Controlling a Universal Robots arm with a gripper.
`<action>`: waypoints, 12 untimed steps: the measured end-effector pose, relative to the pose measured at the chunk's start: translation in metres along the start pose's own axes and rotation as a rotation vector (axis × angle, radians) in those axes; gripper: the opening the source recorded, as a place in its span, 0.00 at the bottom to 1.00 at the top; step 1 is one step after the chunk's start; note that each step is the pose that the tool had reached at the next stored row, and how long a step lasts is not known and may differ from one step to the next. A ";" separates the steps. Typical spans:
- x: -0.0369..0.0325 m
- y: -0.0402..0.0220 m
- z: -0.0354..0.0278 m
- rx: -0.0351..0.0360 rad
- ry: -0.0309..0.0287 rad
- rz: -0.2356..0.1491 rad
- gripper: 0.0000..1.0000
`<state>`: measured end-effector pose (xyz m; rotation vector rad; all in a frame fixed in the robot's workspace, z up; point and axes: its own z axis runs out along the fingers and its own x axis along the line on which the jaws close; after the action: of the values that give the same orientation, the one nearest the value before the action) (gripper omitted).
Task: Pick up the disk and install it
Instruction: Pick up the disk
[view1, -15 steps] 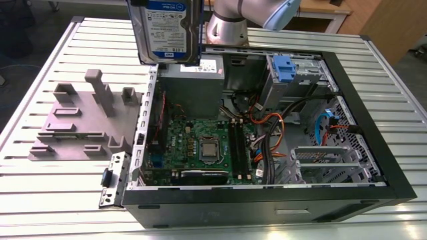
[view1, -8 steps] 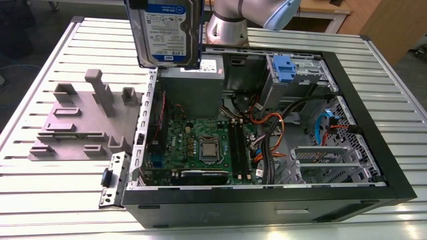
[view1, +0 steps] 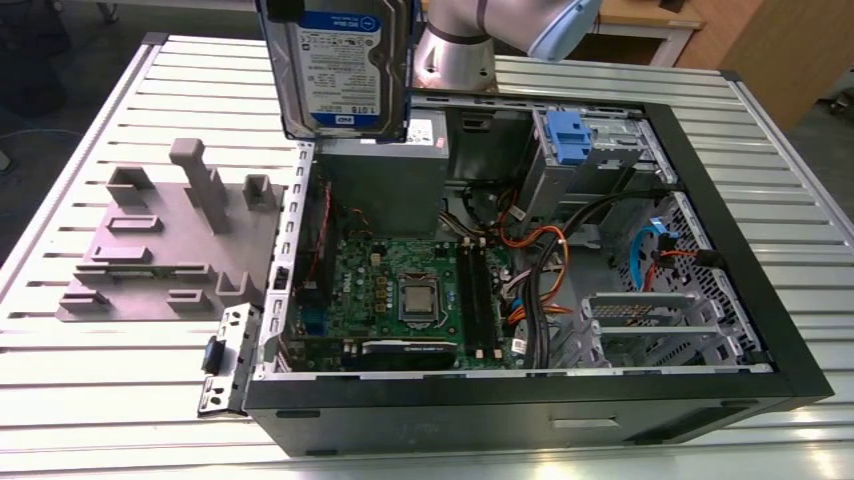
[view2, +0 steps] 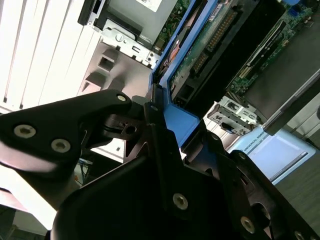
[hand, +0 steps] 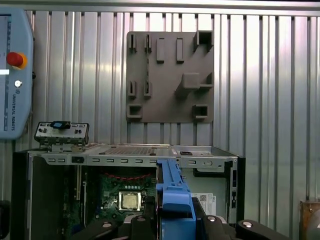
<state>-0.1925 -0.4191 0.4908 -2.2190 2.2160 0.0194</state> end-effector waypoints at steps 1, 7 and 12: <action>0.0000 -0.0002 0.0000 0.0000 0.0000 0.000 0.36; 0.0000 -0.0003 0.0000 0.0000 0.0000 0.000 0.36; 0.0000 -0.0007 0.0000 0.0000 0.0003 0.000 0.36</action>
<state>-0.1918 -0.4192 0.4908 -2.2191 2.2161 0.0191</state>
